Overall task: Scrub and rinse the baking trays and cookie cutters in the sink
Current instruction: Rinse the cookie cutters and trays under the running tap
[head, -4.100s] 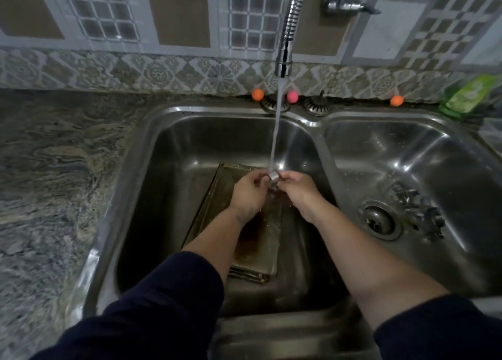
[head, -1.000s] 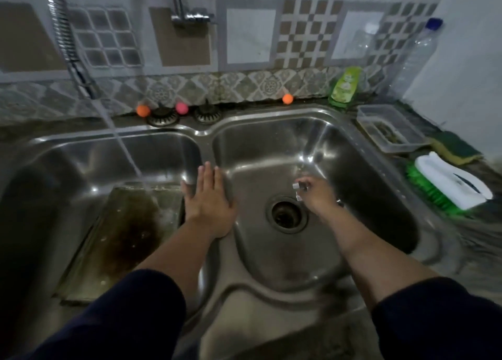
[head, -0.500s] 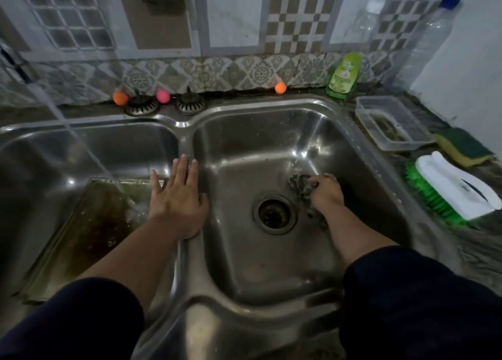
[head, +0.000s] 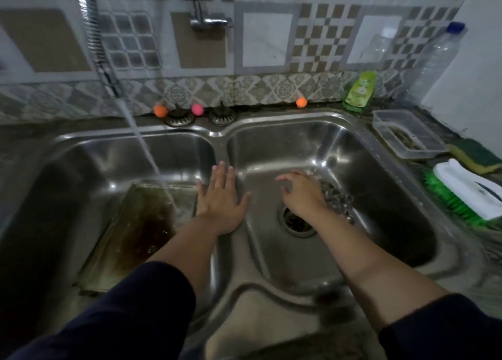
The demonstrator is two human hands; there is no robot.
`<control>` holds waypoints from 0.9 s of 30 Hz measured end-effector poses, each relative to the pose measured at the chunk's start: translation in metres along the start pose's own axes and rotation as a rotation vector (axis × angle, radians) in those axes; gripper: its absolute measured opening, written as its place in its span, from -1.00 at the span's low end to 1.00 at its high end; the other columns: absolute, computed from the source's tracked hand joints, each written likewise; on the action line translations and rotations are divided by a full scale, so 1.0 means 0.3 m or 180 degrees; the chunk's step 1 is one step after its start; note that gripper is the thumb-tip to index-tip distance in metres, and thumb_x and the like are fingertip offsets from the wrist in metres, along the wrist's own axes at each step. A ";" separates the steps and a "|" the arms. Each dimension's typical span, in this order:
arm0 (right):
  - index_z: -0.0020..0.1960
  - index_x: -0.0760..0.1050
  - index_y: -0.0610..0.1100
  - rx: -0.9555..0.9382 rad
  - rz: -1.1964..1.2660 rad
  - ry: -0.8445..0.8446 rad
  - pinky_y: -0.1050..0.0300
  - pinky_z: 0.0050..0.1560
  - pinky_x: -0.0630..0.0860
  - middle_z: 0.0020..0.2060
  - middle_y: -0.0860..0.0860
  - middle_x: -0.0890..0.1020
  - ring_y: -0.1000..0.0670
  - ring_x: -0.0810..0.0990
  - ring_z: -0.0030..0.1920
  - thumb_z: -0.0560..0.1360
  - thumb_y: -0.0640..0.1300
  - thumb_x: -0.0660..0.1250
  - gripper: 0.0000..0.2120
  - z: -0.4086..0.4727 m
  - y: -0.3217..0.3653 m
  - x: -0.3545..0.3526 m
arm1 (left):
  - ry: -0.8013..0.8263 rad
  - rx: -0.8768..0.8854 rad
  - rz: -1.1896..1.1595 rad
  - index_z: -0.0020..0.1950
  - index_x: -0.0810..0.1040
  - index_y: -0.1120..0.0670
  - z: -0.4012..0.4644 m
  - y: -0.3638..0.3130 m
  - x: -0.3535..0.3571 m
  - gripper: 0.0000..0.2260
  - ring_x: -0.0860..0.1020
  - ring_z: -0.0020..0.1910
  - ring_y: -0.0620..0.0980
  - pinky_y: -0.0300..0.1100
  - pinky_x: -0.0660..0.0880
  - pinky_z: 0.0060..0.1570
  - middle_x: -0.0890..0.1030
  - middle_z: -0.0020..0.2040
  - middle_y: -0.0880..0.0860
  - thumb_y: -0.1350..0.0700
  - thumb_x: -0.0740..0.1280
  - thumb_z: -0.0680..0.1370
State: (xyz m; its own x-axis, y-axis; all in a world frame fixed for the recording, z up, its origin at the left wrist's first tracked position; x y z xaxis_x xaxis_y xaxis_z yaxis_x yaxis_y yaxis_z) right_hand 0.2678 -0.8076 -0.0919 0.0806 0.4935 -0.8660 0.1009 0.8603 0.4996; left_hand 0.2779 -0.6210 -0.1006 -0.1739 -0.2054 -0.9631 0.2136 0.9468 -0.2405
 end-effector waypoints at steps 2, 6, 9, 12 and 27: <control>0.27 0.52 -0.02 -0.0258 0.0089 -0.0017 0.17 0.37 0.20 0.41 -0.03 0.36 -0.03 0.30 0.42 0.54 -0.19 0.25 -0.69 -0.025 0.138 0.024 | 0.0028 0.0189 -0.0110 0.59 -0.15 0.06 -0.024 0.034 -0.011 -0.39 -0.23 0.55 -0.05 0.06 -0.28 0.47 -0.22 0.58 0.00 -0.20 -0.07 0.64; 0.30 0.50 0.01 -0.0877 -0.0264 0.0073 0.09 0.47 0.08 0.45 -0.09 0.33 -0.10 0.19 0.48 0.53 -0.14 0.23 -0.65 -0.092 0.401 0.151 | 0.0242 0.0185 -0.0262 0.59 0.01 -0.02 -0.082 0.236 -0.017 -0.49 -0.03 0.56 0.00 0.04 -0.04 0.52 -0.02 0.60 -0.03 -0.11 -0.01 0.66; 0.41 0.37 0.07 -0.1121 -0.0800 0.0703 -0.17 0.51 -0.17 0.54 -0.08 0.11 -0.10 -0.07 0.55 0.56 -0.09 0.19 -0.58 -0.158 0.532 0.316 | 0.0388 -0.0221 0.0018 0.49 0.30 -0.06 -0.134 0.462 -0.029 -0.57 0.17 0.48 0.05 0.05 0.23 0.41 0.23 0.52 -0.02 0.03 0.14 0.60; 0.52 0.16 0.04 -0.1126 -0.1463 0.1713 -0.35 0.42 -0.35 0.55 -0.13 -0.17 -0.15 -0.34 0.52 0.61 -0.04 0.11 -0.52 -0.198 0.599 0.499 | 0.0455 -0.0841 0.0027 0.42 0.36 0.00 -0.183 0.660 -0.038 -0.62 0.21 0.45 0.08 0.07 0.35 0.32 0.31 0.44 0.03 0.12 0.18 0.59; 0.50 -0.32 0.24 -0.0511 -0.1325 0.1951 -0.31 0.37 -0.42 0.45 0.00 -0.48 -0.08 -0.53 0.43 0.60 0.26 -0.14 -0.44 -0.211 0.538 0.691 | 0.0320 -0.1361 -0.0750 0.22 0.37 0.14 -0.183 0.798 -0.038 -0.75 0.52 -0.16 0.01 -0.13 0.49 -0.21 0.54 -0.07 0.09 0.23 0.25 0.55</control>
State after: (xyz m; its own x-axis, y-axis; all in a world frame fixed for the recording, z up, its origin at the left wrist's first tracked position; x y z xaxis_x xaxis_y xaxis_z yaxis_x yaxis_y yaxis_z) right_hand 0.2380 -0.5584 -0.1919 -0.5029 0.0660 -0.8618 -0.1471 0.9760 0.1606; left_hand 0.2782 -0.3786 -0.1407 -0.2664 -0.4210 -0.8670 -0.2524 0.8986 -0.3588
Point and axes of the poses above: each hand's wrist, its own z-axis towards the middle knuckle, its own x-axis out of the palm, y = z × x, the point moved 3 cm from there along z, towards the middle knuckle
